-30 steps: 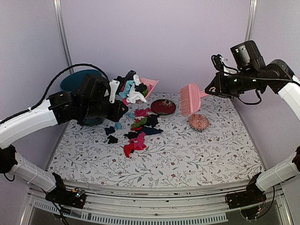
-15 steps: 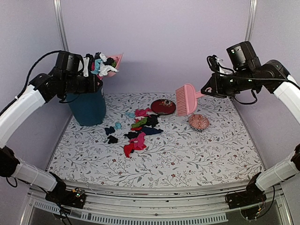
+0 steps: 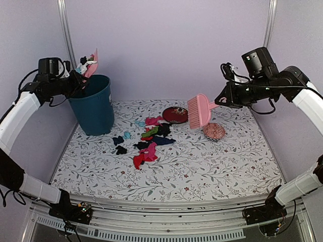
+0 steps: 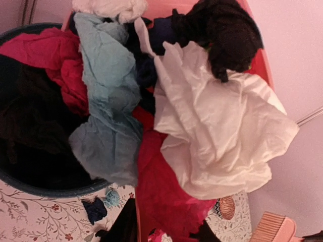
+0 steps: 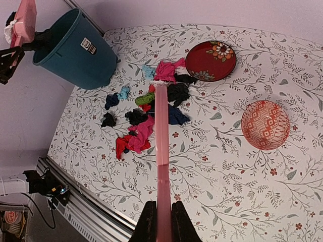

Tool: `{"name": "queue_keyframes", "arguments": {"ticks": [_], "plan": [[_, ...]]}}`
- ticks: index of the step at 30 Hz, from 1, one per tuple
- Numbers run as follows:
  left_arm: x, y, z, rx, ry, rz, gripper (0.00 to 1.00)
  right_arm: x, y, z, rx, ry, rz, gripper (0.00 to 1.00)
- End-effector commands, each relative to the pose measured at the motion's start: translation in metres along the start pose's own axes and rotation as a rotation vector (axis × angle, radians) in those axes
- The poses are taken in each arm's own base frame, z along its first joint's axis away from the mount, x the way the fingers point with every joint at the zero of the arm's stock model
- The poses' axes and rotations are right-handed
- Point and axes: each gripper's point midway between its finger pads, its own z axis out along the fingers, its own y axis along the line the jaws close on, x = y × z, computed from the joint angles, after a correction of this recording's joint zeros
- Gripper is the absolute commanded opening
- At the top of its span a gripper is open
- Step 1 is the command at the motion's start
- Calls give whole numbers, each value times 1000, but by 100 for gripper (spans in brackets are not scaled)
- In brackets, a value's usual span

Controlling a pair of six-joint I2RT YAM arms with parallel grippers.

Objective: Sweep away the paper scraps from the table

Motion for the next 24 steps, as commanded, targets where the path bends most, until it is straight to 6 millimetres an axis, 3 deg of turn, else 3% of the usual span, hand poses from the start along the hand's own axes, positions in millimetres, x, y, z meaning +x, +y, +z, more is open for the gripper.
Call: {"name": "queue_keyframes", "arguments": {"ticks": [1,14,20,24], "plan": [[-14,-13,3,204,12,-222,5,-1,0,2,-17,-17,0,1],[-14,0,15,443,54,-660,6,12,-5,-1,-20,-19,29,1],[-13,0,7,516,35,-785,6,15,-5,0,-29,-19,36,1],[-24,-16,-13,581,-17,-816,6,14,-5,-1,-29,-16,35,1]]}}
